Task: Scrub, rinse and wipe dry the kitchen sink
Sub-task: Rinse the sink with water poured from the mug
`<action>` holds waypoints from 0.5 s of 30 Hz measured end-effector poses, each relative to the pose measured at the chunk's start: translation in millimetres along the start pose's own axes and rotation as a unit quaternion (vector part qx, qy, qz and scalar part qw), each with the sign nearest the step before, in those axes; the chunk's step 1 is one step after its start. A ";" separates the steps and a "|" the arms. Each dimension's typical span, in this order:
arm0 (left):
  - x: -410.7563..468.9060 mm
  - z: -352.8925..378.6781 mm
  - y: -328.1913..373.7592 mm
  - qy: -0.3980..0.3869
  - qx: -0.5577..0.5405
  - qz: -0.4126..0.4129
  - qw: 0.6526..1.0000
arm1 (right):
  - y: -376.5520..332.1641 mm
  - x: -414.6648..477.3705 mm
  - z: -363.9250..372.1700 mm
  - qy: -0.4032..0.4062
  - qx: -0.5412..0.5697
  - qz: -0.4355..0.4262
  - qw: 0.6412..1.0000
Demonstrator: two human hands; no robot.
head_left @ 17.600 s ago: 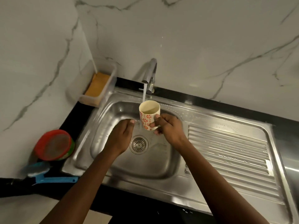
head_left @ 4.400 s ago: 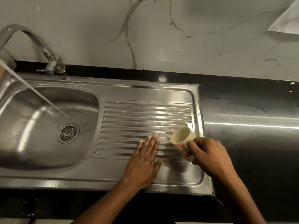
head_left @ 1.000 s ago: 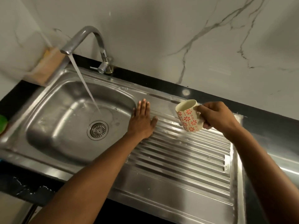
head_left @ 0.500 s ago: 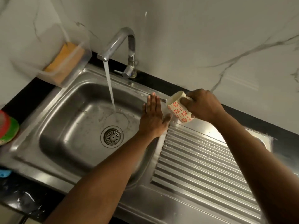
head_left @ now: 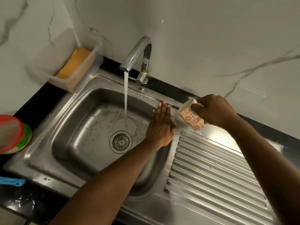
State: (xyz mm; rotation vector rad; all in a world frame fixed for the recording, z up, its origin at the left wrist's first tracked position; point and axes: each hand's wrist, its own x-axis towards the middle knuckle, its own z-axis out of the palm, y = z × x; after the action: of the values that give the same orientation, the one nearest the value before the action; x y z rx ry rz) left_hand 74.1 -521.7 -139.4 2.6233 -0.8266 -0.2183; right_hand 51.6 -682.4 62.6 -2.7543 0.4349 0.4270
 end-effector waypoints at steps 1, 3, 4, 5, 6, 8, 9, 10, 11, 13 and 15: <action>2.5 -2.0 -3.0 0.001 0.006 0.003 1.000 | -5.0 3.2 1.2 0.006 -0.012 -0.004 1.000; 7.6 -6.9 -12.6 -0.001 0.019 0.011 1.000 | -18.2 11.4 4.7 0.022 -0.021 -0.013 0.999; 10.9 -10.2 -17.9 -0.006 0.021 0.011 1.000 | -25.5 16.0 6.5 0.030 -0.024 -0.020 0.999; 14.3 -13.9 -24.1 -0.011 0.021 0.006 1.000 | -34.2 20.6 8.9 0.037 -0.027 -0.027 0.999; 17.3 -18.2 -29.7 -0.012 0.019 -0.003 1.000 | -42.6 25.0 11.6 0.044 -0.030 -0.034 0.998; 22.7 -26.0 -40.8 -0.005 0.010 -0.031 0.999 | -58.3 32.3 17.4 0.058 -0.028 -0.050 0.997; 23.8 -29.2 -44.7 -0.002 0.003 -0.047 0.999 | -64.4 34.4 19.7 0.063 -0.019 -0.053 0.996; 23.6 -31.9 -47.5 -0.001 -0.003 -0.059 0.998 | -69.1 36.0 21.7 0.068 -0.007 -0.053 0.996; 22.4 -32.7 -48.3 -0.001 -0.010 -0.067 0.998 | -72.1 36.4 22.9 0.067 0.007 -0.050 0.996; 15.1 -32.9 -45.8 -0.006 -0.034 -0.085 0.996 | -72.3 33.5 24.2 0.055 0.041 -0.040 0.997; 5.1 -29.6 -41.8 -0.024 -0.046 -0.091 0.994 | -66.0 24.6 25.3 0.036 0.099 -0.015 0.994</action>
State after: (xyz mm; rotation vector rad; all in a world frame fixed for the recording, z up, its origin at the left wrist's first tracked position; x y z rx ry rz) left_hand 107.6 -484.0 -129.1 2.6160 -0.5774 -0.3618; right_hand 90.4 -620.0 48.7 -2.5863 0.4280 0.2631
